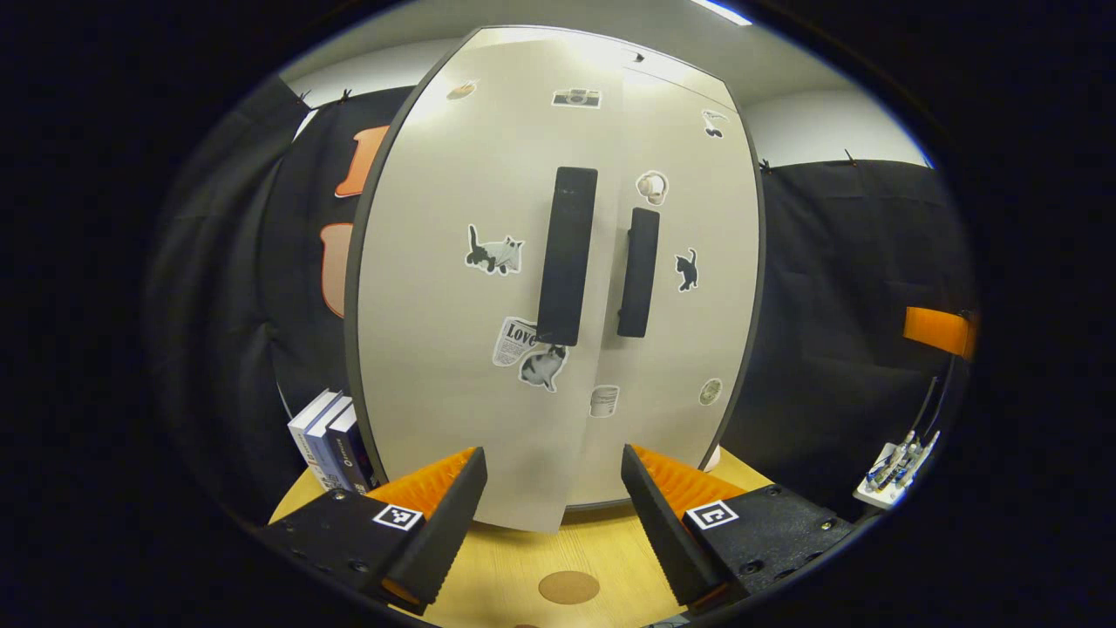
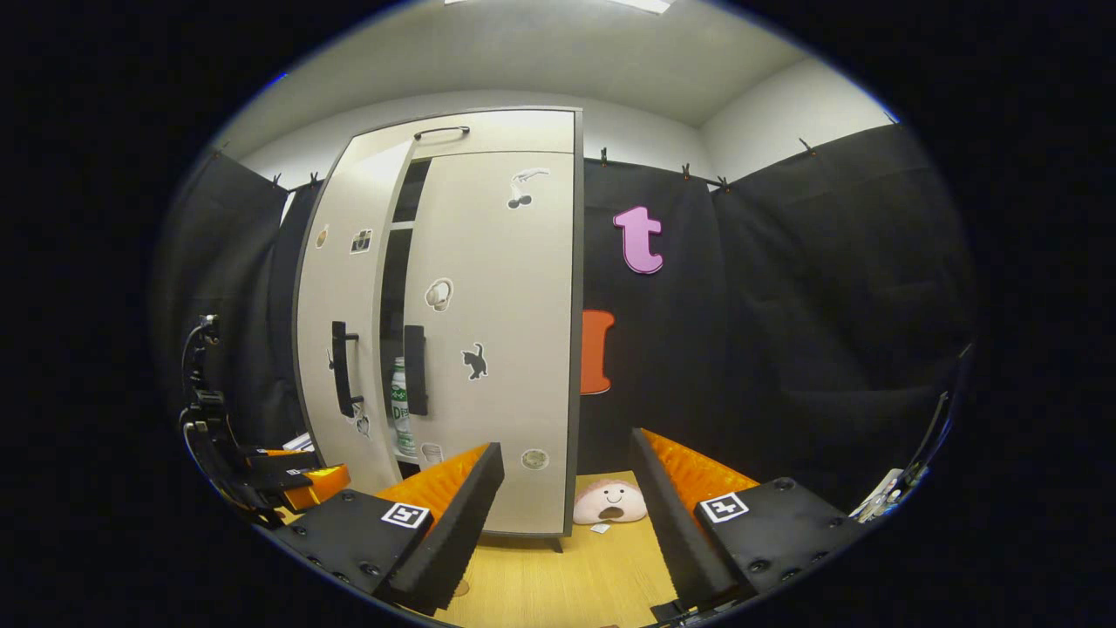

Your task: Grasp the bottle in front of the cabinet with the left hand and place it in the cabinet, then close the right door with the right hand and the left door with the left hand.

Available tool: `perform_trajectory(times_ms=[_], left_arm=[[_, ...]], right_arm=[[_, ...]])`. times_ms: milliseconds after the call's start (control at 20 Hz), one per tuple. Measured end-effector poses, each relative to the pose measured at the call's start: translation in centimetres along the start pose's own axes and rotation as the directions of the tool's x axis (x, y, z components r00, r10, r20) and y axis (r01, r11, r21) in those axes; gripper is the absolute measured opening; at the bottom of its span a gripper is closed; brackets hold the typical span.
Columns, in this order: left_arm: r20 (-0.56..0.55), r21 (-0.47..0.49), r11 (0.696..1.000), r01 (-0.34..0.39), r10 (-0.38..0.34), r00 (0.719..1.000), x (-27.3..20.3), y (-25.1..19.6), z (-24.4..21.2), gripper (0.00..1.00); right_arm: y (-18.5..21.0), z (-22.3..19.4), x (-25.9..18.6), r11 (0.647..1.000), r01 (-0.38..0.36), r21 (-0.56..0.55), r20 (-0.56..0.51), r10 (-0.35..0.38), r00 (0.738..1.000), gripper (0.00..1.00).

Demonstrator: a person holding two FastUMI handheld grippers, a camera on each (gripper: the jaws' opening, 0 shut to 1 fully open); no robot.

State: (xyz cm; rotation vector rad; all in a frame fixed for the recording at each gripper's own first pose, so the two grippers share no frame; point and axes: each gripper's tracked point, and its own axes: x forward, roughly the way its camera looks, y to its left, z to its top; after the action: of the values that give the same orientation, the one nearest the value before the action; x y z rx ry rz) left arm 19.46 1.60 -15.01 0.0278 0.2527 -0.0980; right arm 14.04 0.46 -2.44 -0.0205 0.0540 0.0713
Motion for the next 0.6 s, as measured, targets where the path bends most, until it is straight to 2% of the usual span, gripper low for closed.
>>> perform_trajectory(times_ms=[600], left_arm=[[0.11,0.031,0.999,-0.019,0.015,0.994,-4.9,0.3,6.5,0.95]], right_arm=[[0.3,1.3,-1.5,1.0,-0.013,0.008,0.027,0.013,1.0,0.96]])
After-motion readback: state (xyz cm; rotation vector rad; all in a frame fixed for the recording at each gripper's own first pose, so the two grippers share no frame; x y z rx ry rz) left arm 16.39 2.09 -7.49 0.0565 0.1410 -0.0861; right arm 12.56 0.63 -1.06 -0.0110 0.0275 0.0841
